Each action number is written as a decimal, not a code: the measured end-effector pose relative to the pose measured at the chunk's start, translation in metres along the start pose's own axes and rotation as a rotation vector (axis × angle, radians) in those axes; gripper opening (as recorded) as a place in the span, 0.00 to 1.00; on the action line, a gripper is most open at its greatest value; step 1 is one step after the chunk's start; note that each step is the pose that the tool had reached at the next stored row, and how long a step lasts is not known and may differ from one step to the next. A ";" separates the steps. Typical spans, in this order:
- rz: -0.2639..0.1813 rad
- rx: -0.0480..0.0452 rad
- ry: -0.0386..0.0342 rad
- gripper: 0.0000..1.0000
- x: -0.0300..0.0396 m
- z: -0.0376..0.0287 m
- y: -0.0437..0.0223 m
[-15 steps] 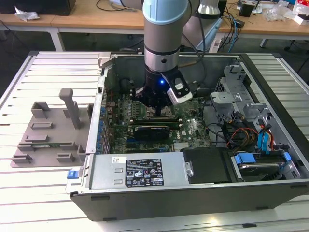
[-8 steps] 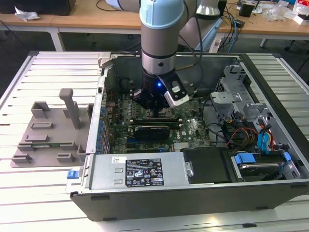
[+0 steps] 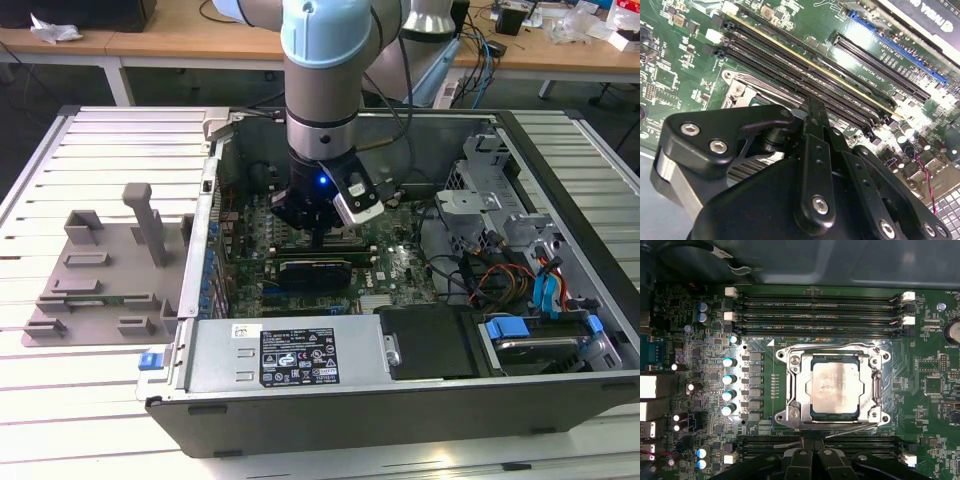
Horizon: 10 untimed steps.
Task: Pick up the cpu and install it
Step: 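Install the second cpu locking lever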
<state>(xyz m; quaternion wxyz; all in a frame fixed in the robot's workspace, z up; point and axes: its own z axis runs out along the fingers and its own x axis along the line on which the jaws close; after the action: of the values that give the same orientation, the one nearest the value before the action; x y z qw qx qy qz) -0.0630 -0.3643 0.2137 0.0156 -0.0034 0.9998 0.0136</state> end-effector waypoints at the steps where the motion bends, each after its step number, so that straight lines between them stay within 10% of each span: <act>1: 0.000 -0.0001 -0.0001 0.11 0.0010 0.0002 0.0000; 10: 0.000 -0.0001 -0.0006 0.11 0.0130 -0.0002 -0.0012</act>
<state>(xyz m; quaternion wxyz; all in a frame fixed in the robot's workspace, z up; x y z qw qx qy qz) -0.0760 -0.3656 0.2134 0.0159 -0.0035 0.9998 0.0137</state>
